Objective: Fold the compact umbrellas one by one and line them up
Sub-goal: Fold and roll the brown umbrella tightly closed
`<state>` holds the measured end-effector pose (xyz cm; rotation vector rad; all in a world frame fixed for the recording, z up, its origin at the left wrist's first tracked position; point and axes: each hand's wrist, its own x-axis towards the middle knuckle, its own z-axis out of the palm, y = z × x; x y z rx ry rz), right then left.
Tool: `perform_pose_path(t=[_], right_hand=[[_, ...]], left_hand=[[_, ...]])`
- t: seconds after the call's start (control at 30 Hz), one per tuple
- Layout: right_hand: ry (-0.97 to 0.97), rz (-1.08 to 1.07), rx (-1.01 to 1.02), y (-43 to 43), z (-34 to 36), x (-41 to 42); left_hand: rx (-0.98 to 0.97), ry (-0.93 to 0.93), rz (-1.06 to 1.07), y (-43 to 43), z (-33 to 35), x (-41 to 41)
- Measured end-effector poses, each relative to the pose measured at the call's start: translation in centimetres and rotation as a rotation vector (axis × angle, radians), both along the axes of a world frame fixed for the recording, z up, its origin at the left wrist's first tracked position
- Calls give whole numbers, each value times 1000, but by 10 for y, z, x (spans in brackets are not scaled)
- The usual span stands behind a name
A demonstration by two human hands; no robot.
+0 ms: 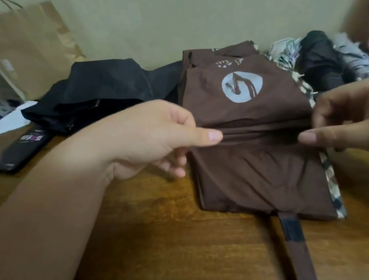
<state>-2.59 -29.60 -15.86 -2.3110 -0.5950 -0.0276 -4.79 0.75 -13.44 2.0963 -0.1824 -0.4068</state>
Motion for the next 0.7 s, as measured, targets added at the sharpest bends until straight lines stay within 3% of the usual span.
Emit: perform_pose_path(t=[0.13, 0.37, 0.5, 0.63, 0.7], right_hand=[[332, 57, 256, 7, 2, -7], [462, 41, 392, 7, 2, -17], [403, -77, 510, 12, -16, -56], [172, -243, 571, 16, -41, -86], [101, -276, 644, 18, -42, -89]], left_hand=[[-17, 102, -10, -2, -10, 2], [-357, 257, -57, 2, -9, -1], [-433, -3, 7, 4, -35, -21], [-149, -420, -53, 7, -50, -34], [-98, -495, -103, 1, -48, -39]])
